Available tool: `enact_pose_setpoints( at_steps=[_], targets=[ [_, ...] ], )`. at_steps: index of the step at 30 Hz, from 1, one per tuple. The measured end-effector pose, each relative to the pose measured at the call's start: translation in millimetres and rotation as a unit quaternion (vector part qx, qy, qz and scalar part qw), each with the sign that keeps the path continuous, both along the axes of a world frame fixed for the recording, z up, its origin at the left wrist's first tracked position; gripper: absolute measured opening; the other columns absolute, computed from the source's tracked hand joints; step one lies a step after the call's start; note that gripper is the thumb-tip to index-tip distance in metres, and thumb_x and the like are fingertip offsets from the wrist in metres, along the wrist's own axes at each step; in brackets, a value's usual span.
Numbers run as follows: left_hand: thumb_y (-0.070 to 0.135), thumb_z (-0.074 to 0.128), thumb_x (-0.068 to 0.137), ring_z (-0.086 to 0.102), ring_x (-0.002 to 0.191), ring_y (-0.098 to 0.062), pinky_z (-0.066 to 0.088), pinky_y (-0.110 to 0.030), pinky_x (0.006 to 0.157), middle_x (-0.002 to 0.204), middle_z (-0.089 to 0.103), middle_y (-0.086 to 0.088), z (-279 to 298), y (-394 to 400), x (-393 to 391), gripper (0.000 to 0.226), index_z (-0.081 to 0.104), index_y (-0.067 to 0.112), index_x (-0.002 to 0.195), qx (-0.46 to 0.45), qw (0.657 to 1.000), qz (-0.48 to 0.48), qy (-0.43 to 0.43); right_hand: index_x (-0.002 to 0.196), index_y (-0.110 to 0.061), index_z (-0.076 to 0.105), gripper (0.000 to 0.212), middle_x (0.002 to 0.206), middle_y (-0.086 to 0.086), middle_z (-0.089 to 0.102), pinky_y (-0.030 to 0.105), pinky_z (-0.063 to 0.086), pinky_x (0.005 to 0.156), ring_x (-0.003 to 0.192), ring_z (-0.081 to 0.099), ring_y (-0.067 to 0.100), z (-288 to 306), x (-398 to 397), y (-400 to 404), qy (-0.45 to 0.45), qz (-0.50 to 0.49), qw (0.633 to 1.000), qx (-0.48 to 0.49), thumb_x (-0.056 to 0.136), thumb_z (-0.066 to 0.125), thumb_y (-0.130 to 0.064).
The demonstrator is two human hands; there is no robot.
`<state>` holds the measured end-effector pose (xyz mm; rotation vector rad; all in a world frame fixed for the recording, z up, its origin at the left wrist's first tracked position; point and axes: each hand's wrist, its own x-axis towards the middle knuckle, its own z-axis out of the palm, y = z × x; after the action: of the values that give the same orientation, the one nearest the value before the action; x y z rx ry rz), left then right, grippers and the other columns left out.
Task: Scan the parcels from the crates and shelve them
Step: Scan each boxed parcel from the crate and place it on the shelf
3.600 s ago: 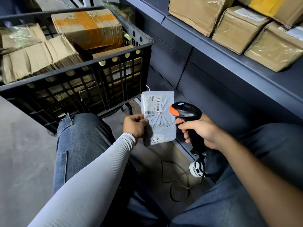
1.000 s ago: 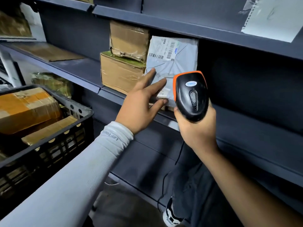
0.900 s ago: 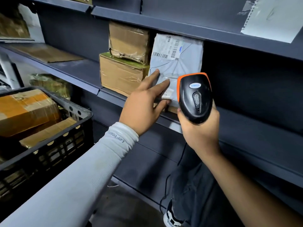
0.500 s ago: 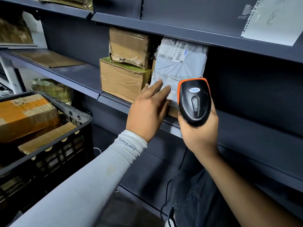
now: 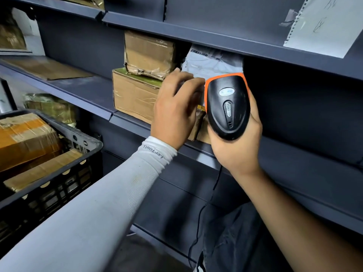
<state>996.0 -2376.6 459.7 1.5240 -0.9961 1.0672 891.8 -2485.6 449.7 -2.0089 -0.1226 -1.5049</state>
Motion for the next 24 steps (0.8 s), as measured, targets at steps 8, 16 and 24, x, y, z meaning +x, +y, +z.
enact_pose_setpoints(
  at_steps=[8, 16, 24],
  targets=[
    [0.002, 0.059, 0.089, 0.065, 0.11, -0.036, 0.055, -0.047, 0.092, 0.12, 0.066, -0.018, 11.2, 0.5, 10.1, 0.034, 0.074, 0.005, 0.119, -0.031, 0.999, 0.021, 0.002, 0.146, -0.01, 0.048, 0.068, 0.154, 0.024, 0.046, 0.04, 0.047, 0.114, 0.138, 0.055, 0.028, 16.5, 6.6, 3.2, 0.006, -0.001, 0.999, -0.051, 0.084, 0.075, -0.024],
    [0.009, 0.067, 0.09, 0.063, 0.106, -0.027, 0.055, -0.04, 0.09, 0.123, 0.06, -0.019, 26.2, -16.5, 36.7, 0.025, 0.076, 0.01, 0.114, -0.052, 0.997, 0.018, 0.048, 0.145, -0.004, 0.056, 0.07, 0.167, 0.011, 0.026, 0.016, 0.04, 0.11, 0.139, 0.052, 0.009, 20.1, 14.7, -8.7, 0.058, -0.058, 0.993, -0.081, 0.082, 0.074, -0.031],
    [0.002, 0.069, 0.09, 0.049, 0.096, -0.011, 0.042, -0.01, 0.09, 0.118, 0.056, -0.023, 20.5, -24.8, 48.4, 0.012, 0.067, 0.0, 0.102, -0.078, 0.996, 0.029, 0.027, 0.157, -0.013, 0.042, 0.081, 0.174, 0.002, 0.006, 0.048, 0.039, 0.12, 0.157, 0.026, 0.027, 2.1, 18.8, -23.0, 0.166, -0.081, 0.975, -0.127, 0.084, 0.063, -0.039]
  ],
)
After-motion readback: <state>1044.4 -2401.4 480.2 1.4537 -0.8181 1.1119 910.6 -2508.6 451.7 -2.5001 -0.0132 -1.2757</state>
